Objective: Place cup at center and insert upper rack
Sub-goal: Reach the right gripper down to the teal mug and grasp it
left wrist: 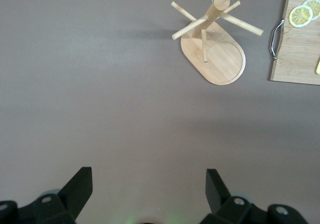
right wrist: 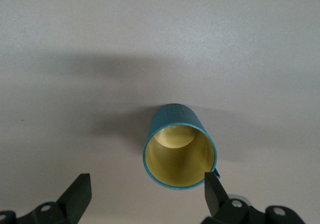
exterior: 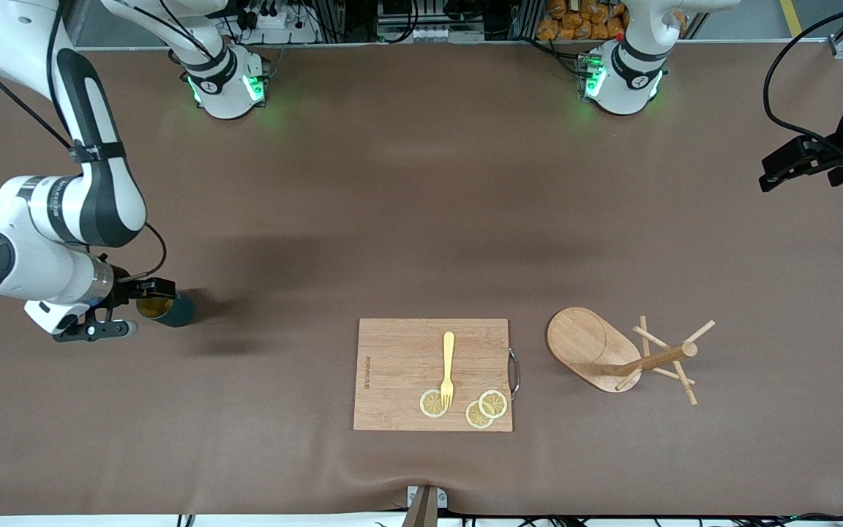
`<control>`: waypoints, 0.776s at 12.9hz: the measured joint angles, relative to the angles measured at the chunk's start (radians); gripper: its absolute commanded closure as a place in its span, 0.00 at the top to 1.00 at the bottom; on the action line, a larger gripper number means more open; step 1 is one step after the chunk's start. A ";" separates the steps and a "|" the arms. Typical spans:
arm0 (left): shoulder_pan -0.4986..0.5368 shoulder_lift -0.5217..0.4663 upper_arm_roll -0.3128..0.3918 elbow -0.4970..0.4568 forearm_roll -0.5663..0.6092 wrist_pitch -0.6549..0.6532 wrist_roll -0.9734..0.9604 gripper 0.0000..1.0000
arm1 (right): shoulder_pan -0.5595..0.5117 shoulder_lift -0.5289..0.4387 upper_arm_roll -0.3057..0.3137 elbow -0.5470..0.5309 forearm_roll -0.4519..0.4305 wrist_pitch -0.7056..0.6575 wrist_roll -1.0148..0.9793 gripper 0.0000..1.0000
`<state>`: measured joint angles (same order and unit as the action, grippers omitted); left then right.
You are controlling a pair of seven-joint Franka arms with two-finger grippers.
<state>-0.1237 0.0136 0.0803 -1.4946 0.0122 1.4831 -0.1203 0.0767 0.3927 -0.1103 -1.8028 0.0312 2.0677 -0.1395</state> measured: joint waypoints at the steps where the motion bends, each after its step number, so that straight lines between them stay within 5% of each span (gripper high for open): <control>1: 0.000 0.000 0.000 0.000 0.000 0.001 0.000 1.00 | 0.000 0.013 0.000 -0.003 0.000 0.015 0.000 1.00; 5: 0.000 0.001 0.000 0.000 0.000 0.003 0.000 1.00 | 0.000 0.054 0.004 -0.077 0.001 0.166 0.000 1.00; 9: 0.001 0.001 0.000 0.000 0.000 0.004 0.000 1.00 | 0.000 0.064 0.009 -0.095 0.002 0.176 0.000 1.00; 10: 0.002 0.001 0.000 0.000 0.000 0.004 0.000 1.00 | 0.000 0.064 0.009 -0.096 0.002 0.176 0.000 0.92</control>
<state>-0.1219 0.0142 0.0805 -1.4947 0.0122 1.4867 -0.1203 0.0770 0.4565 -0.1016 -1.8990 0.0327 2.2436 -0.1395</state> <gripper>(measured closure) 0.000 0.000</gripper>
